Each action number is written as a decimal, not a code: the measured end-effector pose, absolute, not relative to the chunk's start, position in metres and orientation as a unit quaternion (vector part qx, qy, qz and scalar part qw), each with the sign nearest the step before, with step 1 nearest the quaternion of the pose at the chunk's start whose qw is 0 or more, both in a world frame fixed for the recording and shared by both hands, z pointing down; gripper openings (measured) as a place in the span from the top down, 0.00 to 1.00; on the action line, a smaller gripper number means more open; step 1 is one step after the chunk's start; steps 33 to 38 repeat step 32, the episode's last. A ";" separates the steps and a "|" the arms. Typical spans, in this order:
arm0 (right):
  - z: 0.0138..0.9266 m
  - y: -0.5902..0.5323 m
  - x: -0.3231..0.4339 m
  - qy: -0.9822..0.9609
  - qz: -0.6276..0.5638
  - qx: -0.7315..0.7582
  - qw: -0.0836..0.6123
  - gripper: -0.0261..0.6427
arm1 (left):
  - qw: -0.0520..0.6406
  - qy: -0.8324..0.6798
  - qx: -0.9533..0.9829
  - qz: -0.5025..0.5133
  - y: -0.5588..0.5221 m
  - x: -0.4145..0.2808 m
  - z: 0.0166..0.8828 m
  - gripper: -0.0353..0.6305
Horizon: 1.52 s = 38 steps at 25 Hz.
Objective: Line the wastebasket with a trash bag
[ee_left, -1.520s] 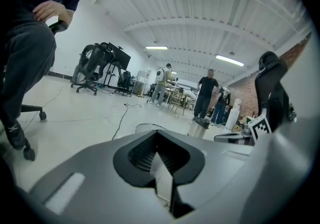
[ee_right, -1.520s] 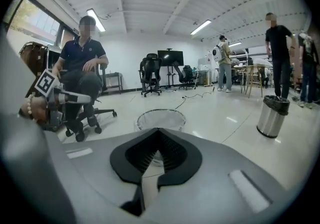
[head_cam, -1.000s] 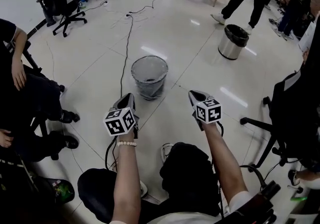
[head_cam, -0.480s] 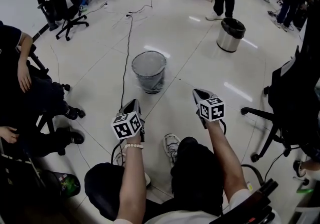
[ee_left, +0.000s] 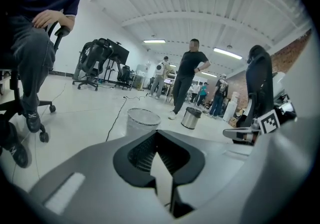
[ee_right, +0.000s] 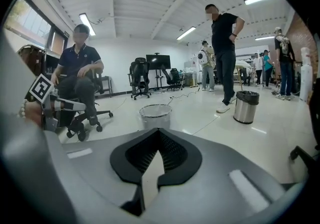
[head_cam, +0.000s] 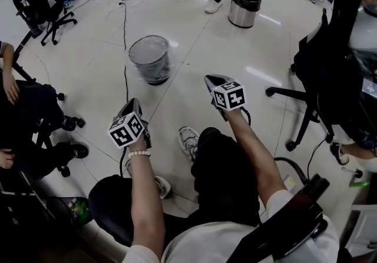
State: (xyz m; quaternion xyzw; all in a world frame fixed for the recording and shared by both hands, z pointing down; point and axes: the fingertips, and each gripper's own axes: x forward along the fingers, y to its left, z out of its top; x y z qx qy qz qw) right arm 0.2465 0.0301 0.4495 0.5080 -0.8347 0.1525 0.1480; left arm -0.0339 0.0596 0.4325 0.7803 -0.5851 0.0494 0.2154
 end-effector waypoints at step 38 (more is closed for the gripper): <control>0.426 -0.013 0.236 -0.831 0.145 0.515 0.151 0.96 | 0.217 -0.575 0.788 0.033 0.014 -0.036 0.417 0.93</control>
